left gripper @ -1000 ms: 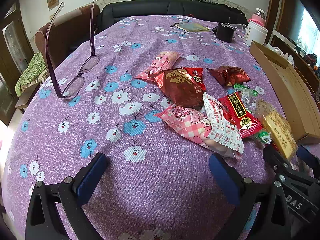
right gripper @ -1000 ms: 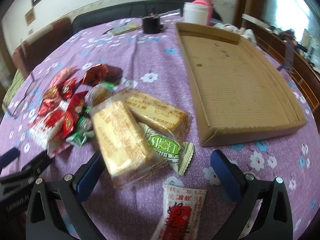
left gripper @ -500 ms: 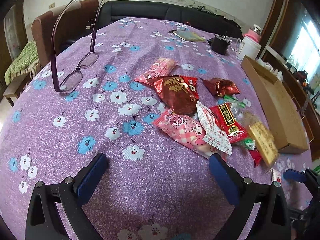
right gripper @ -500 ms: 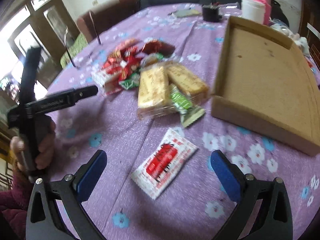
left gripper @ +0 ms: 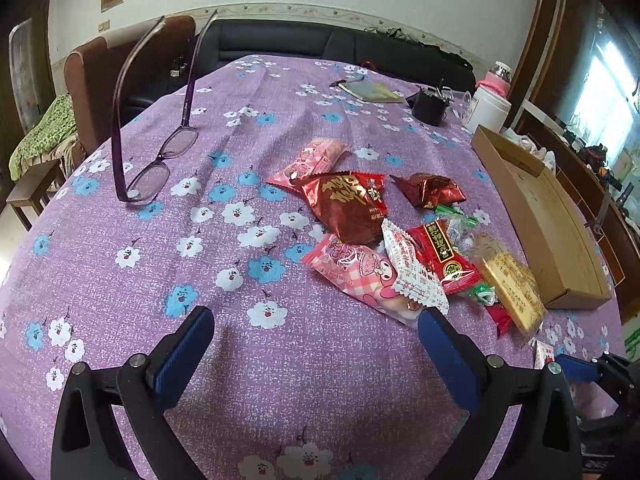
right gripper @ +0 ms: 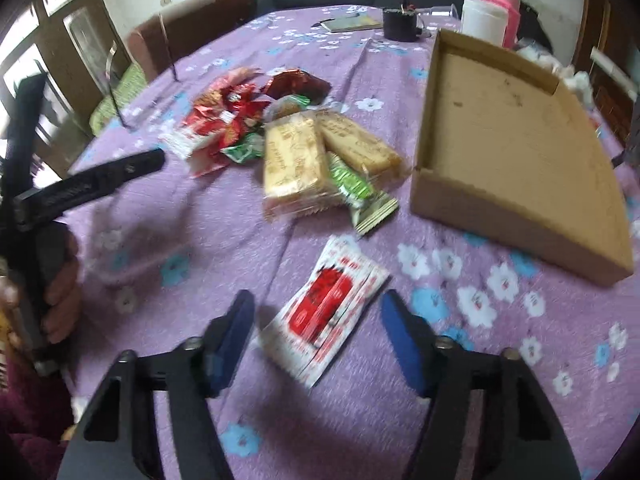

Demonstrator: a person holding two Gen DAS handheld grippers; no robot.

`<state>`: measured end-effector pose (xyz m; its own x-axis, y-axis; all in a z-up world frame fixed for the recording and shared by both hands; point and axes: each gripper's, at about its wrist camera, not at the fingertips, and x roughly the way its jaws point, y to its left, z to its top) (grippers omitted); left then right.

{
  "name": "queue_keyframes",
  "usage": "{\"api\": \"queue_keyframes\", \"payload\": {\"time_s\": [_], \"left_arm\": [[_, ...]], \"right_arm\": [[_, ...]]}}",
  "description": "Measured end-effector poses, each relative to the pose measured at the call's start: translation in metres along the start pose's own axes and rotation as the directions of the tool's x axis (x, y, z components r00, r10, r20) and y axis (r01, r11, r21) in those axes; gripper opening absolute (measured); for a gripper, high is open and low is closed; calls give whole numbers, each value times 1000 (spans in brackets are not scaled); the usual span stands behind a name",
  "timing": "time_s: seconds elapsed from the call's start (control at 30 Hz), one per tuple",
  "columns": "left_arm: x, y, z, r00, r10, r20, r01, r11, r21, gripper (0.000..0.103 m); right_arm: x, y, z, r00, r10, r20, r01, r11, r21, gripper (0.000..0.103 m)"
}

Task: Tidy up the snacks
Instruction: 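Grasp a red-and-white candy packet with the right gripper, then grasp a red-and-white candy packet with the left gripper while the right gripper carries its packet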

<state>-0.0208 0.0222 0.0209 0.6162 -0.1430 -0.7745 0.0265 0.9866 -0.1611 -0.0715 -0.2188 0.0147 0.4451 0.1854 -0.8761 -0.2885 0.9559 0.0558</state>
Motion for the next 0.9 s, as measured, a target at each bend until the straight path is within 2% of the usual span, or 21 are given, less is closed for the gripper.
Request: {"api": "queue_keyframes", "payload": {"time_s": [0.03,0.07,0.2,0.3,0.37,0.53,0.6,0.7,0.8,0.9], "left_arm": [[-1,0,0,1000,-3,6,3,1000,0,103],[-1,1,0,1000,-8,7,8,1000,0,103],[-4,-1,-2,999,-22,35,22,1000,11,99],[-6,-3,-3,999,-32,42,31,999,22,94],[-7,-4,-3,998,-46,41,45,999,28,92],[-8,-2,-2,995,-89,41,89,996,13,91],[-9,-2,-2,993,-105,45,105,994,9,81],[-7,-2,-1,993,-110,33,110,994,6,78],[-10,-9,-1,998,-64,17,64,997,32,78],[-20,-21,-1,1000,-19,21,16,996,92,78]], "right_arm": [[2,4,1,999,-40,-1,40,999,-21,39],[3,6,3,998,-67,2,67,997,-34,36],[4,11,6,999,-54,-5,54,996,-74,27],[0,9,8,1000,10,0,-10,998,-56,21],[-11,9,10,998,58,32,-56,997,-58,21],[-40,10,37,982,93,167,-84,995,-60,21],[-43,7,57,970,86,226,-81,996,-34,21],[-39,0,91,952,90,294,-99,995,15,21],[-21,-11,112,938,126,324,-147,988,41,21],[-6,-22,105,927,198,319,-226,973,52,21]]}}
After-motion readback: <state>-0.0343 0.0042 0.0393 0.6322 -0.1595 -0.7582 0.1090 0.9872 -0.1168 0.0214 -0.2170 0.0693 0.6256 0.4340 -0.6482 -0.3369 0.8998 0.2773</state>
